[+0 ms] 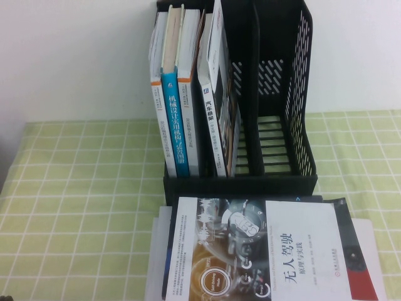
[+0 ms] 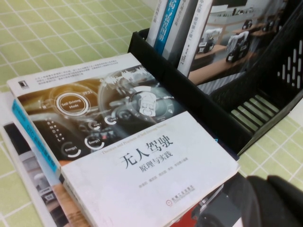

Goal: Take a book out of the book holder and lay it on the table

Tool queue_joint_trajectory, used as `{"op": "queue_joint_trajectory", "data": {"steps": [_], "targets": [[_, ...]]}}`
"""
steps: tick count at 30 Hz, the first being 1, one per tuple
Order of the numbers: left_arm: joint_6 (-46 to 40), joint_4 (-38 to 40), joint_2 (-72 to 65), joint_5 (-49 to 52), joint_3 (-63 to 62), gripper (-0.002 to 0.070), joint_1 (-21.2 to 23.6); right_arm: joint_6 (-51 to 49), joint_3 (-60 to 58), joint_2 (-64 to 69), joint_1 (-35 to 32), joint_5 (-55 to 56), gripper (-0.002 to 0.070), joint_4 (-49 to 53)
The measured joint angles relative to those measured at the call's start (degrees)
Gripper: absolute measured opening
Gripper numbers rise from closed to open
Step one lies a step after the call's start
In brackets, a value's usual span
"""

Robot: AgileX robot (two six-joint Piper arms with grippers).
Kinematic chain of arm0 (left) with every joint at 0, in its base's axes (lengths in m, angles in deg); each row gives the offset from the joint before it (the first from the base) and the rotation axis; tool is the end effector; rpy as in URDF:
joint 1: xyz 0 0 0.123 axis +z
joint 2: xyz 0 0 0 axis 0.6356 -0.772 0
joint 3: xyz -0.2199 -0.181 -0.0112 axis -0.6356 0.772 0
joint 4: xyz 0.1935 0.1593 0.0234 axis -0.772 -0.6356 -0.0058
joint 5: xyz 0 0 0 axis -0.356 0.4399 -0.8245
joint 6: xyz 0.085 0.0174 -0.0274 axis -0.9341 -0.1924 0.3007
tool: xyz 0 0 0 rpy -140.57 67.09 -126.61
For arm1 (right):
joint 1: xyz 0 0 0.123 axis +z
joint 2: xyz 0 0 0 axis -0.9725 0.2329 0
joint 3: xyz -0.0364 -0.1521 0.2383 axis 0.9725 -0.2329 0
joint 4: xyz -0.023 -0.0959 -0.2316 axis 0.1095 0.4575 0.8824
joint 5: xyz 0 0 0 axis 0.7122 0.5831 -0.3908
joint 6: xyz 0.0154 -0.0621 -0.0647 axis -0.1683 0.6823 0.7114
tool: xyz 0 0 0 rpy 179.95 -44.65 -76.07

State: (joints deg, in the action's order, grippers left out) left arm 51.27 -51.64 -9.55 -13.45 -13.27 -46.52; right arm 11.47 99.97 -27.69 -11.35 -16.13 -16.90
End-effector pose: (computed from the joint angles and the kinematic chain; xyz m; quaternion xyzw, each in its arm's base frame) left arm 0.0530 -0.0086 0.1750 -0.0146 0.7939 -0.0997 0.5996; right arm 0.0629 0.0496 0.2928 -0.4081 0.7133 0.1014 0.5607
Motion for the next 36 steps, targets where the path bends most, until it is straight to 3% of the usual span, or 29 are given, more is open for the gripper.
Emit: {"op": "queue_joint_trajectory", "data": {"steps": [27,32,36], "targets": [[2.84,-0.61,0.21,0.35,-0.08,-0.0003,-0.39,0.0,0.0,0.0,-0.77,0.0,-0.0001,0.0],[2.84,-0.61,0.21,0.35,-0.08,-0.0003,-0.39,0.0,0.0,-0.25,-10.64,0.13,-0.0001,-0.88],[2.84,-0.61,0.21,0.35,-0.08,-0.0003,-0.39,0.0,0.0,-2.23,-26.29,0.13,-0.0001,-1.22]]}}
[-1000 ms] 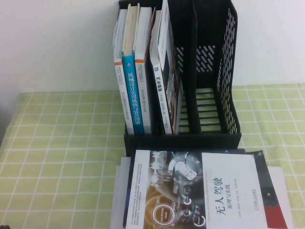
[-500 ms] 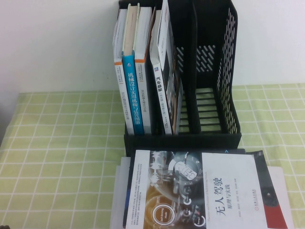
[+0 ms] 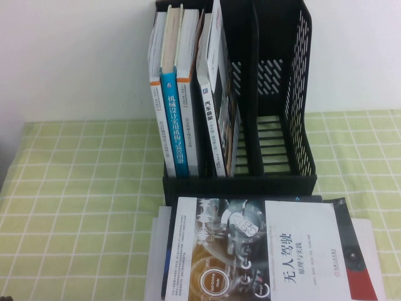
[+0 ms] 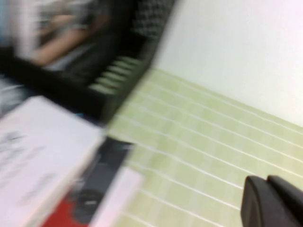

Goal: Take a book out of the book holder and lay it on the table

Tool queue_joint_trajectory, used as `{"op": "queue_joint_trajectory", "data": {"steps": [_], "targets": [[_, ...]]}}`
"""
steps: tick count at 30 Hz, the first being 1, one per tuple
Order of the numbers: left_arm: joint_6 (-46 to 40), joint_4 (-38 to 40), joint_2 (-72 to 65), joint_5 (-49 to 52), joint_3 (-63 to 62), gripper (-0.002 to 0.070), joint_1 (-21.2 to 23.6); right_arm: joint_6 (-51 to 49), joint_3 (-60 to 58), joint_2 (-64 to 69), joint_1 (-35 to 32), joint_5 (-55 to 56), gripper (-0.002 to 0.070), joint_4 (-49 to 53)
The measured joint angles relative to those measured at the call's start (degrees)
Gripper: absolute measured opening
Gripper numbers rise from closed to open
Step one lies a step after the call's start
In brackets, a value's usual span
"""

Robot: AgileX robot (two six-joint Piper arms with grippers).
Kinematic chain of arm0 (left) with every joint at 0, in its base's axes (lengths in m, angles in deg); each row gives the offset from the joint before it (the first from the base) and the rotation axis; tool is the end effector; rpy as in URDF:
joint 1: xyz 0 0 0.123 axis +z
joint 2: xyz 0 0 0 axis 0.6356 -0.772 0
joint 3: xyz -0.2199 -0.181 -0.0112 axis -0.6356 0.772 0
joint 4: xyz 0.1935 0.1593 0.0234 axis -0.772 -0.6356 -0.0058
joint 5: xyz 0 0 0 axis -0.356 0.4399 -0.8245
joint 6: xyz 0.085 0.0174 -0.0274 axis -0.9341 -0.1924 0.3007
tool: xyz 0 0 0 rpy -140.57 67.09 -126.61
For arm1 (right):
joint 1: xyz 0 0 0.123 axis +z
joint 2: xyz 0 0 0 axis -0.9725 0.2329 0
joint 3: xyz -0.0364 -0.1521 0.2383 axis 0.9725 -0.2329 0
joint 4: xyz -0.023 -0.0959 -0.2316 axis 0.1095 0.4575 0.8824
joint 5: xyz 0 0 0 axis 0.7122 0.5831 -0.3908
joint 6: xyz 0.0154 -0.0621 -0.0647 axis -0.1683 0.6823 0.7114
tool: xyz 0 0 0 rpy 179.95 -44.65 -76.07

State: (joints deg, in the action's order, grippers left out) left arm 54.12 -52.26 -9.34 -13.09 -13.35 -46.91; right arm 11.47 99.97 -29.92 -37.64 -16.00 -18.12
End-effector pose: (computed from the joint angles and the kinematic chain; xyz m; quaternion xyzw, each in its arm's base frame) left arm 0.0526 -0.0086 0.1751 -0.0286 0.7940 -0.1122 0.5968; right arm 0.0728 0.0134 0.2949 -0.2251 0.7819 -0.0131 0.5813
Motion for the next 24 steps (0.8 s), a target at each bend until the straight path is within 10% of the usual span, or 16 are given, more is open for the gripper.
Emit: {"op": "queue_joint_trajectory", "data": {"steps": [7,16,24], "targets": [[0.04,0.0,0.0,0.0,0.0,-0.0003,0.0,-0.29,0.0,-1.77,-22.11,-0.11,-0.0001,-0.24],[0.04,-0.13,0.0,0.0,0.0,-0.0003,0.0,-2.25,-1.48,-4.19,-26.83,4.15,-0.0001,-13.67],[0.04,-0.13,0.0,0.0,0.0,-0.0003,0.0,15.45,-8.14,-12.82,-31.48,11.78,-0.0001,-30.81]]}}
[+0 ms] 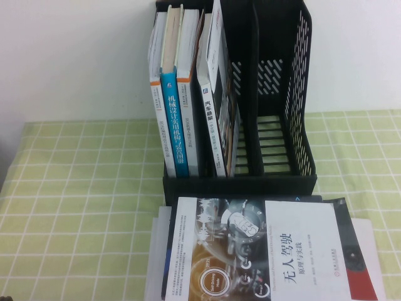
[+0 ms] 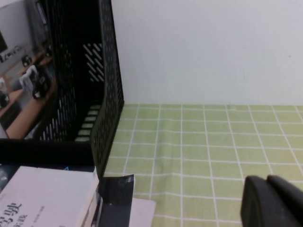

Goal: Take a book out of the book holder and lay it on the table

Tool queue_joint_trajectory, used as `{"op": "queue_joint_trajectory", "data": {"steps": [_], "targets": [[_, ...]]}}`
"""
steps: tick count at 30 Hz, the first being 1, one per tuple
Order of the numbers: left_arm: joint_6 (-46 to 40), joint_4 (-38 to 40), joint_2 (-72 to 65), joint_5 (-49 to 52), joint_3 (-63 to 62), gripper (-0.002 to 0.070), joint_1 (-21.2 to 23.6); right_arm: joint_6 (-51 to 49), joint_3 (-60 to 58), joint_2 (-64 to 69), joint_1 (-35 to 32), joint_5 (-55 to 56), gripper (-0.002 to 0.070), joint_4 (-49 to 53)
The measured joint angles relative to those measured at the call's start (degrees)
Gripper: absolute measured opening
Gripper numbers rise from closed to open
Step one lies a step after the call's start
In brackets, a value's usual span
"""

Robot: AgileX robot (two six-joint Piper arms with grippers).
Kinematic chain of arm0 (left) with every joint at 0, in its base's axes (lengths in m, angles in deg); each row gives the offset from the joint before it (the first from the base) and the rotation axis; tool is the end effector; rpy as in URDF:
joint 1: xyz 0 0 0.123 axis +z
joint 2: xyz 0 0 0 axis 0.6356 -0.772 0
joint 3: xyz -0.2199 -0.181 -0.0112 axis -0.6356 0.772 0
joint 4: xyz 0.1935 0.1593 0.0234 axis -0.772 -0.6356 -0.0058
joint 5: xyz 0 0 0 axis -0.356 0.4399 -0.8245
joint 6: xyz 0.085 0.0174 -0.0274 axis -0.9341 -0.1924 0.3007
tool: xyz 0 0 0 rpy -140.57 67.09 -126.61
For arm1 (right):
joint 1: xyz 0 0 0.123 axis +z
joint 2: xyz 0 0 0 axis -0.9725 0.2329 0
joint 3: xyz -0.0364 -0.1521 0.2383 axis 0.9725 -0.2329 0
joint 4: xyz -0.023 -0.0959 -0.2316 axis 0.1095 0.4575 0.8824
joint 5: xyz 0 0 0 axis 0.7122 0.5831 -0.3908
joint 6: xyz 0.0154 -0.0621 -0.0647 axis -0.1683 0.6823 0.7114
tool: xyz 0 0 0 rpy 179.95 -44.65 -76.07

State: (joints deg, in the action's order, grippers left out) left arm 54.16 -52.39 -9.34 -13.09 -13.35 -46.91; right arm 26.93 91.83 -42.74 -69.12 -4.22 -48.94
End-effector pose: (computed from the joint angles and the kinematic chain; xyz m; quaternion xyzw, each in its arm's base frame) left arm 0.0526 -0.0086 0.1750 -0.0282 0.7940 -0.1115 0.5969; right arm 0.0472 0.0009 0.2677 -0.0289 0.7675 0.0214 0.6400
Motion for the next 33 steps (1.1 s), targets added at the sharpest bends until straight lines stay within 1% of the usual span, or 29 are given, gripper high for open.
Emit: {"op": "queue_joint_trajectory", "data": {"steps": [3,6,14,21,33], "targets": [[0.0,0.0,0.0,0.0,0.0,-0.0003,0.0,3.47,-4.2,-3.99,-3.09,1.48,-0.0001,-5.39],[0.0,0.0,0.0,0.0,0.0,-0.0003,0.0,4.53,-8.9,-6.53,-5.73,1.83,-0.0002,-8.69],[0.09,0.0,0.0,0.0,0.0,-0.0003,0.0,4.89,-18.36,-6.77,-6.26,2.22,-0.0001,-11.64],[0.09,-0.04,0.0,0.04,0.0,-0.0003,0.0,9.59,-18.79,-6.77,-6.26,4.19,-0.0001,-12.68],[0.09,-0.04,0.0,0.04,0.0,-0.0003,0.0,10.11,-18.79,-6.77,-6.26,4.33,-0.0002,-12.92]]}}
